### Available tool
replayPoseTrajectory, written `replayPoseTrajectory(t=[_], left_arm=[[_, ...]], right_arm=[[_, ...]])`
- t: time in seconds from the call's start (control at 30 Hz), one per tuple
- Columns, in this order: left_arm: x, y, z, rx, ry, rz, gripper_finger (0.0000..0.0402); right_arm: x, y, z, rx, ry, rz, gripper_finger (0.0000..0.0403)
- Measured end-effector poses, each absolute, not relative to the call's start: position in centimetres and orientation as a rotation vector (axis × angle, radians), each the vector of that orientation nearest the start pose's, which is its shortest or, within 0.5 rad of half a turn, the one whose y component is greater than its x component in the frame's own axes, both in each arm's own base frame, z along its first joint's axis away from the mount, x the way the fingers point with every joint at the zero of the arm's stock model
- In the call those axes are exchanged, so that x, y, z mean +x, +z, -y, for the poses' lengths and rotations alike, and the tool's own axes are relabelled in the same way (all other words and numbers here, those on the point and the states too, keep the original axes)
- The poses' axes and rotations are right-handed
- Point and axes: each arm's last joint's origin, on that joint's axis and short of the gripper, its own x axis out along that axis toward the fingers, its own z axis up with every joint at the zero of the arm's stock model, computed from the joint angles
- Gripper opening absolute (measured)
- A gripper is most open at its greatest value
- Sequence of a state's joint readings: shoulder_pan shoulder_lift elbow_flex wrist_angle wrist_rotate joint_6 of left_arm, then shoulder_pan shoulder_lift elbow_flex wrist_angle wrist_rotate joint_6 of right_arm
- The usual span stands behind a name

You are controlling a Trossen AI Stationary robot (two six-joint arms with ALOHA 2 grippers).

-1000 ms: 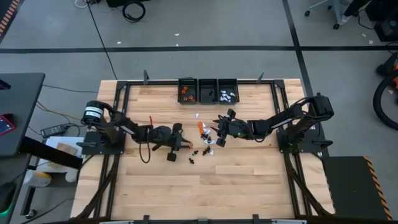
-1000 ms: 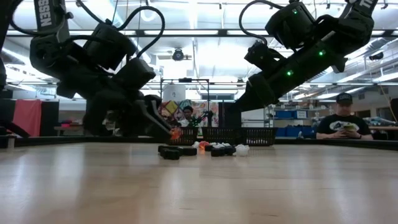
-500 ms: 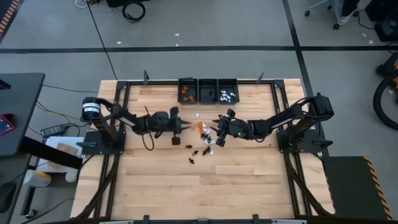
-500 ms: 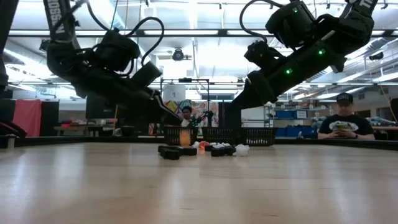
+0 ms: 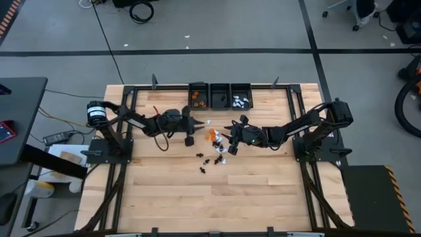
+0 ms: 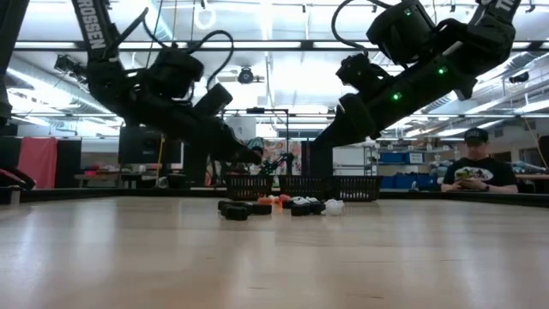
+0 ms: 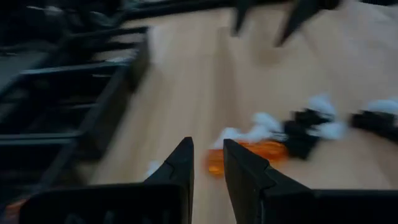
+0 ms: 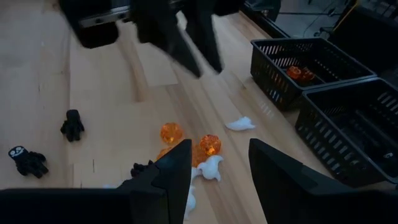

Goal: Sort game pieces by color
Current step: Put the orange game piece into the left black basket

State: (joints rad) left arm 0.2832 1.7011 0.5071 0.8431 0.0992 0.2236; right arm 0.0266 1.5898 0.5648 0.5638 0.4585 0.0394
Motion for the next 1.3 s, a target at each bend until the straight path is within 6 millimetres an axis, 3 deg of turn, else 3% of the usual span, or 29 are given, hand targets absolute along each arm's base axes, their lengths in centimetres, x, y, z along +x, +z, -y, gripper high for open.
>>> replayPoseTrajectory(t=[0.17,0.43,0.87,1.03,1.3], left_arm=[[28.4,12.5,-6.6,0.169,0.048,-0.372,0.0092],[28.8,11.0,-6.9,0.102,0.032,-0.366,0.0159],[31.2,6.8,-7.0,0.061,0.001,-0.452,0.0167],[31.1,6.4,-7.0,0.057,0.002,-0.472,0.0152],[31.0,6.2,-7.0,0.061,0.002,-0.496,0.0065]], right_arm=[[28.8,14.7,0.5,-0.070,-0.423,-0.444,0.0165],[28.8,14.8,0.5,-0.079,-0.422,-0.440,0.0165],[28.8,14.8,0.4,-0.076,-0.418,-0.434,0.0165],[28.8,14.8,0.4,-0.078,-0.417,-0.438,0.0165],[28.8,14.8,0.2,-0.089,-0.404,-0.444,0.0165]])
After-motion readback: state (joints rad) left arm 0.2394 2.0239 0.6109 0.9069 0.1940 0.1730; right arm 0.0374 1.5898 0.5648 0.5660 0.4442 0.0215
